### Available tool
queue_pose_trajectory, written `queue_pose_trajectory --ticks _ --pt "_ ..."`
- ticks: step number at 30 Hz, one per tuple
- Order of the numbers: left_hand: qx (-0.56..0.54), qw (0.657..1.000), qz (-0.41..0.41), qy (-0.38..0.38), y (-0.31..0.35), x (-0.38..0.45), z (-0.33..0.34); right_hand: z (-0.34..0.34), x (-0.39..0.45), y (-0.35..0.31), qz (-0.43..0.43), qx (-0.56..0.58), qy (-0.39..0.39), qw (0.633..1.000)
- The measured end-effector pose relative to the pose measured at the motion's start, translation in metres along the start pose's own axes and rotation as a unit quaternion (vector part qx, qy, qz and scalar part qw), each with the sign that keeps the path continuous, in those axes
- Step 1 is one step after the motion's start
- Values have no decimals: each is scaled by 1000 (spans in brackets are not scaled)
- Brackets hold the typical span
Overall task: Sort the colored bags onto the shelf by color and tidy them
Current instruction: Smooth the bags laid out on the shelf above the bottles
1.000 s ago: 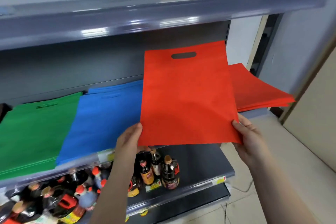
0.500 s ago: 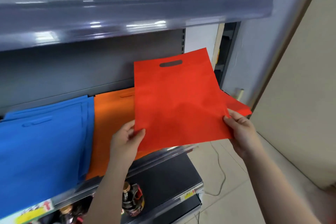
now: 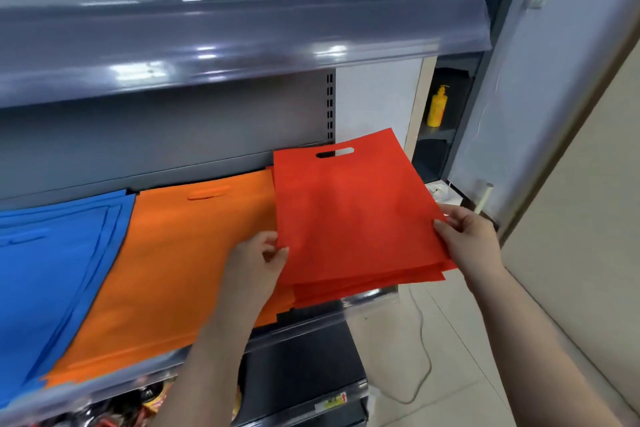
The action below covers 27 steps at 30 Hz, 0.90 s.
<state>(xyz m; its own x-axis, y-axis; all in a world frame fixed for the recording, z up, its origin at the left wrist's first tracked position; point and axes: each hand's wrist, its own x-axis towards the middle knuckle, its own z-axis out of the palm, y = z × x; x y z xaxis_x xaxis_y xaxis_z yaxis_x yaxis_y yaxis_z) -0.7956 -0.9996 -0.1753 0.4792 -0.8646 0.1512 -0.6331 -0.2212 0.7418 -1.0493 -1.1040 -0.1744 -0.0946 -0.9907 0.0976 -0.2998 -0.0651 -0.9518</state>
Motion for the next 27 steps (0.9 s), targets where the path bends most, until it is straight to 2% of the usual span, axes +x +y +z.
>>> queue_pose_trajectory --ticks 3,5,8,12,17,20,24,27 --pt "63 998 -14 24 8 -3 17 -7 17 0 -19 -210 -57 976" --pt "146 988 -10 47 11 -8 26 -11 28 2 -56 -322 -89 941" --pt "279 955 33 92 16 -18 33 -10 38 1 -149 -445 -101 877" --pt "399 907 28 131 24 -33 19 13 36 -21 -306 -454 -169 820" --pt "466 873 -38 135 17 -57 -25 69 2 -60 -444 -426 -262 743" --pt "494 851 -96 148 3 -83 -58 106 -32 -85 -510 -410 -306 692" --pt "508 821 -215 147 -18 -125 -113 154 -97 -121 -590 -364 -349 630" --pt "524 797 -238 186 -42 -164 -155 189 -155 -145 -636 -332 -375 587"
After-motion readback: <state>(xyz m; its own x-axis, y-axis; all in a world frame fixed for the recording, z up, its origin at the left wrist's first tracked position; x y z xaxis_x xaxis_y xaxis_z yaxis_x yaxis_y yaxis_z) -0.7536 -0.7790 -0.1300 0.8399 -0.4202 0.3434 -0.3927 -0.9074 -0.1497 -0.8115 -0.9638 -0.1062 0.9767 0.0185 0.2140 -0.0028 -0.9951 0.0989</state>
